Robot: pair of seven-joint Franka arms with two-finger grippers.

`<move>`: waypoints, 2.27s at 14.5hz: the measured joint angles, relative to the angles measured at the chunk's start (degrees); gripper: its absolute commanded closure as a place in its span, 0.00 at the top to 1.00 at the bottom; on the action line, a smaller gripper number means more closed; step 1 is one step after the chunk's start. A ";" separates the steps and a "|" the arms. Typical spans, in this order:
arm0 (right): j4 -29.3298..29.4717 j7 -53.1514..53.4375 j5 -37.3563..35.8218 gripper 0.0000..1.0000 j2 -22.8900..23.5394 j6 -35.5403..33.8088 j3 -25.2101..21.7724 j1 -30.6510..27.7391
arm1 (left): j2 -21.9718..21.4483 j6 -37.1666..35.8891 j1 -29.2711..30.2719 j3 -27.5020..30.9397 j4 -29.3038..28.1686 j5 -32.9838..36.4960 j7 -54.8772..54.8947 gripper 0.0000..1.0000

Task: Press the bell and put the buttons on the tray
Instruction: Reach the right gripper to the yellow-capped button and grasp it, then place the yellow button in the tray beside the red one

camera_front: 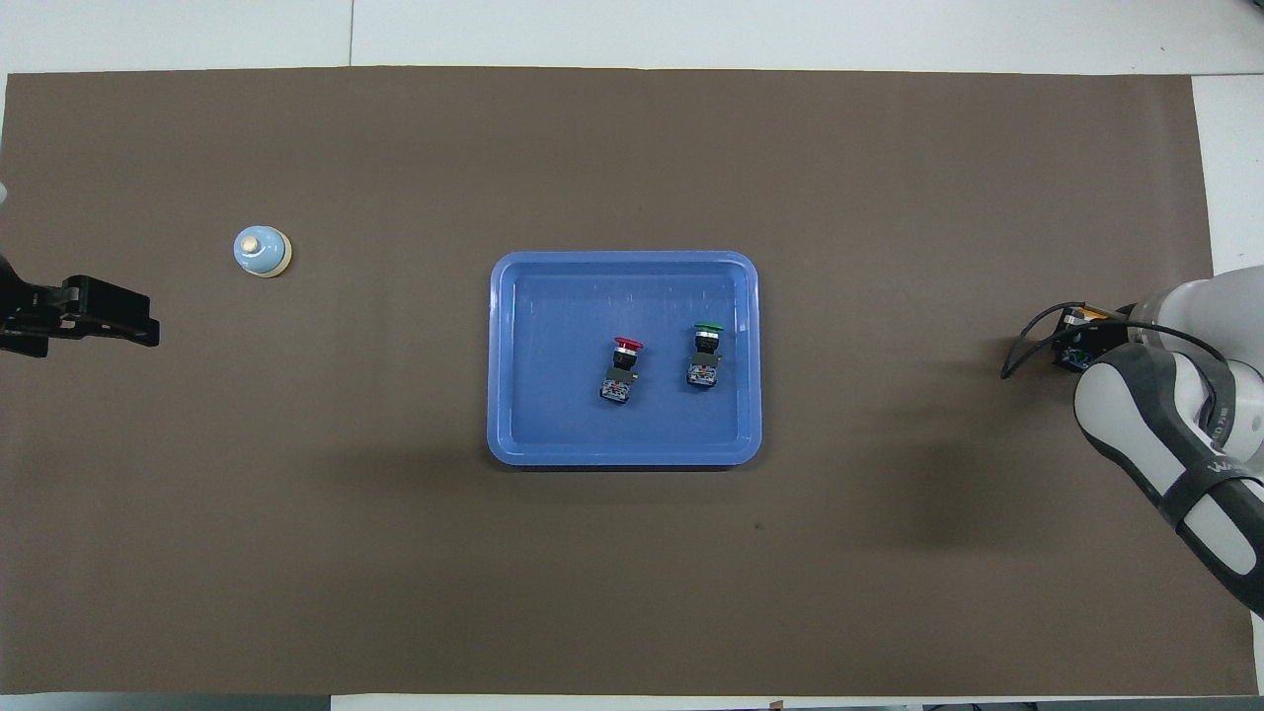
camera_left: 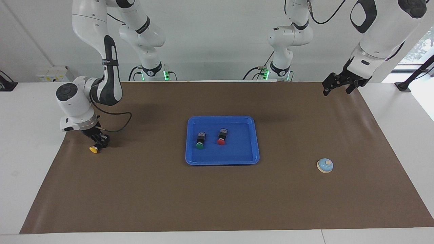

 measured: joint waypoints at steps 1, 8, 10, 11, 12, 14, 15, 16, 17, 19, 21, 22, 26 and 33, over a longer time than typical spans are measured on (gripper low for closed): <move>0.08 0.00 0.00 0.00 -0.02 0.00 0.24 0.06 | 0.00 0.00 0.00 0.00 0.00 0.00 0.00 1.00; 13.88 2.62 2.93 0.00 -1.57 -18.48 2.45 9.77 | 0.00 0.00 0.00 0.00 0.00 0.00 0.00 1.00; 17.61 7.46 3.23 0.00 -1.57 -22.27 2.70 15.52 | 0.00 0.00 0.00 0.00 0.00 0.00 0.00 1.00; 19.16 10.19 3.33 0.00 -1.47 -23.79 2.77 18.77 | 0.00 0.00 0.00 0.00 0.00 0.00 0.00 1.00; 20.75 13.17 3.44 0.00 -1.28 -25.29 2.82 22.23 | 0.00 0.00 0.00 0.00 0.00 0.00 0.00 1.00; 23.74 19.22 4.07 0.00 -0.64 -27.15 2.91 29.35 | 0.00 0.00 0.00 0.00 0.00 0.00 0.00 1.00; 24.97 21.99 5.33 0.00 -0.21 -27.35 2.92 32.40 | 0.00 0.00 0.00 0.00 0.00 0.00 0.00 1.00; 26.41 24.77 6.53 0.00 0.51 -27.43 2.92 35.16 | 0.00 0.00 0.00 0.00 0.00 0.00 0.00 1.00; 28.31 27.42 7.21 0.00 1.70 -27.72 2.90 37.65 | 0.00 0.00 0.00 0.00 0.00 0.00 0.00 1.00; 34.33 32.11 7.31 0.00 6.32 -29.39 2.88 42.51 | 0.00 0.00 0.00 0.00 0.00 0.00 0.00 1.00; 41.76 36.67 7.31 0.00 13.36 -29.73 2.78 46.79 | 0.00 0.00 0.00 0.00 0.00 0.00 0.00 1.00; 44.93 37.77 7.31 0.00 16.89 -29.65 2.74 48.39 | 0.00 0.00 0.00 0.00 0.00 0.00 0.00 1.00; 49.36 38.02 7.28 0.00 23.36 -28.06 2.70 52.49 | 0.00 0.00 0.00 0.00 0.00 0.00 0.00 1.00; 47.79 35.35 7.22 0.00 26.18 -24.57 2.72 55.33 | 0.00 0.00 0.00 0.00 0.00 0.00 0.00 1.00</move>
